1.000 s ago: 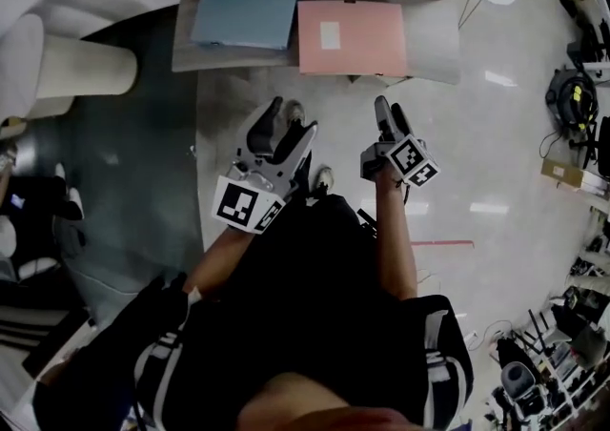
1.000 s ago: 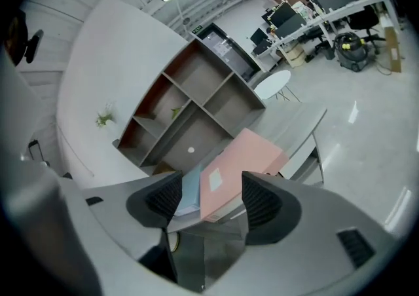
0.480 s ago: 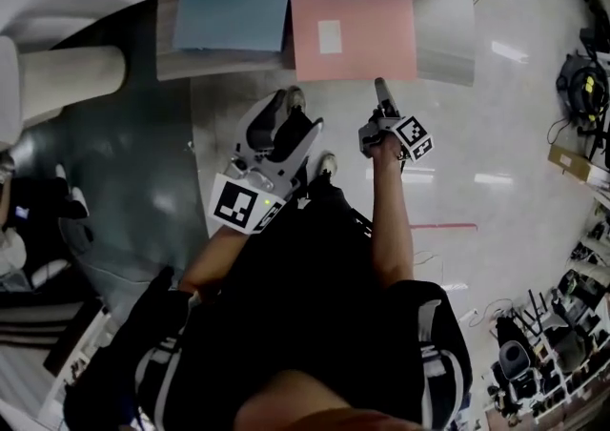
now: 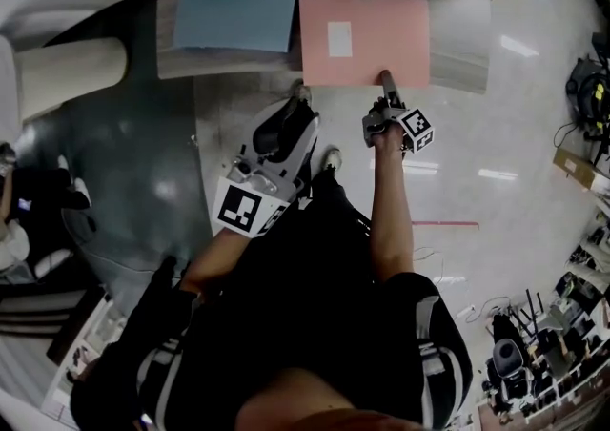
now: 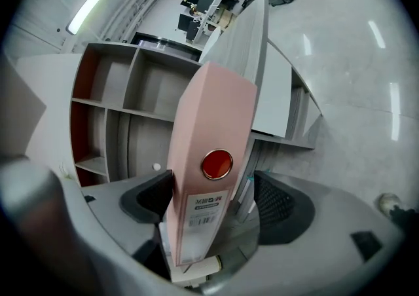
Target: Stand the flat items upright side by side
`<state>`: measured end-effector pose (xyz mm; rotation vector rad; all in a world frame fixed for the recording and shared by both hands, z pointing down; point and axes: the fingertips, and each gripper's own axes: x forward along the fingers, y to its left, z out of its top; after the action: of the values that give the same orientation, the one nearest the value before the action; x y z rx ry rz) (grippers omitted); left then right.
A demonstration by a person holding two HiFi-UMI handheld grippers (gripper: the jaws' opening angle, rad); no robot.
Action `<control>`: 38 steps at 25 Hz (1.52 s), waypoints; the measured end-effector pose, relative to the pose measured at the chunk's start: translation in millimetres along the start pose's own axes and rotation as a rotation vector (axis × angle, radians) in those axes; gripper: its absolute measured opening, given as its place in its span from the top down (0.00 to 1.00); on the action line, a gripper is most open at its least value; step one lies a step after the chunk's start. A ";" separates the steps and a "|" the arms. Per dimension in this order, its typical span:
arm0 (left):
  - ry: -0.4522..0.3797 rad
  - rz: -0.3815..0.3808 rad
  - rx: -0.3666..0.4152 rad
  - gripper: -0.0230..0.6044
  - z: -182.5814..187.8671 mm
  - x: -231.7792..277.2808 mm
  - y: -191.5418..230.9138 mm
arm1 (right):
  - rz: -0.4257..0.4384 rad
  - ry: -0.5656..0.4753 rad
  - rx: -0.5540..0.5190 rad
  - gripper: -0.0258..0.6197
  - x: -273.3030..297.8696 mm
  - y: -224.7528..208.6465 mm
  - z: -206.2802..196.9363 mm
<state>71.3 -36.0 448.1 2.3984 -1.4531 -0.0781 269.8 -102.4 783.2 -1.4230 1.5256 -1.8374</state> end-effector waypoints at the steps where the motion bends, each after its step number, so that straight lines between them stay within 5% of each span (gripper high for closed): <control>1: 0.002 0.008 -0.002 0.78 0.1 0.3 1.8 | 0.007 0.001 0.005 0.37 1.5 1.0 1.0; 5: 0.013 0.024 -0.012 0.86 -4.3 -0.7 8.8 | 0.033 0.003 0.018 0.37 6.0 2.2 2.4; 18: -0.039 0.022 0.015 0.86 9.2 -18.7 -3.7 | 0.034 0.040 0.035 0.47 -14.3 3.4 -12.2; 25: -0.070 0.033 0.017 0.86 14.1 -40.2 -12.5 | 0.012 -0.060 -0.035 0.50 -51.2 21.0 3.2; 38: -0.132 0.060 0.031 0.87 51.7 -60.3 -34.3 | 0.065 -0.186 -0.666 0.52 -102.1 173.7 26.3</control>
<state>60.5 17.8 381.2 2.4125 -1.5950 -0.2041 282.1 -97.9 580.5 -1.7225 2.1588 -1.1506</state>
